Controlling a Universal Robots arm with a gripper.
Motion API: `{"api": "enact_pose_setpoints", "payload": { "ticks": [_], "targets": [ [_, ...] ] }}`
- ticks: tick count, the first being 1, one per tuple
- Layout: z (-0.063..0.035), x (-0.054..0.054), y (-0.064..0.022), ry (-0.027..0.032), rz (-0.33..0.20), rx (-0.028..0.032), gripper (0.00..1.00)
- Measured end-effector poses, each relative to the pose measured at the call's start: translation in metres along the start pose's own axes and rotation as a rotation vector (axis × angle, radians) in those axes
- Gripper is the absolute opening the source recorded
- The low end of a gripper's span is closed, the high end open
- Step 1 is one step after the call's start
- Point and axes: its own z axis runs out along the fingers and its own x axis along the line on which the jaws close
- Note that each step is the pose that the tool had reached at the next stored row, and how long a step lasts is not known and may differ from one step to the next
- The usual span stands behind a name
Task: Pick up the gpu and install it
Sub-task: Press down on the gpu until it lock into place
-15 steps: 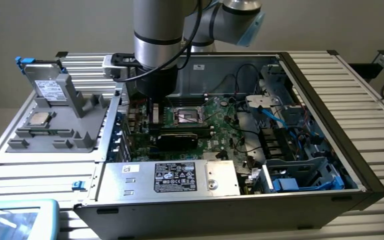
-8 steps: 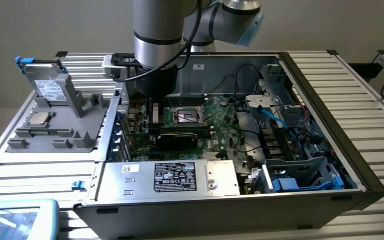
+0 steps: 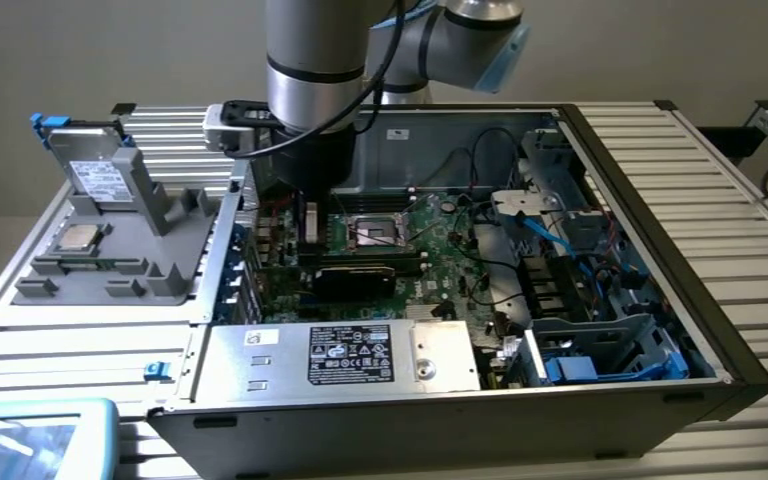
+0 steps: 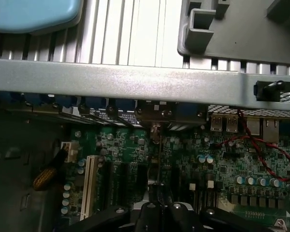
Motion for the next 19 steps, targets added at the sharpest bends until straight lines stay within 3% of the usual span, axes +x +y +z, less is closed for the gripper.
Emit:
{"api": "enact_pose_setpoints", "payload": {
  "ticks": [5,10,14,17,18,19],
  "targets": [
    [-0.0084,0.001,-0.0117,0.0000,0.000,-0.0002,0.12],
    [-0.0134,0.002,-0.0308,-0.0010,-0.002,0.0001,0.12],
    [-0.0158,0.004,-0.0488,-0.0006,-0.004,0.0000,0.12],
    [-0.0127,0.004,-0.0566,-0.0004,-0.007,0.0005,0.12],
    [-0.0126,0.004,-0.0571,0.0005,-0.009,0.0053,0.12],
    [-0.0127,0.004,-0.0571,0.0022,-0.015,0.0212,0.12]
  ]
}}
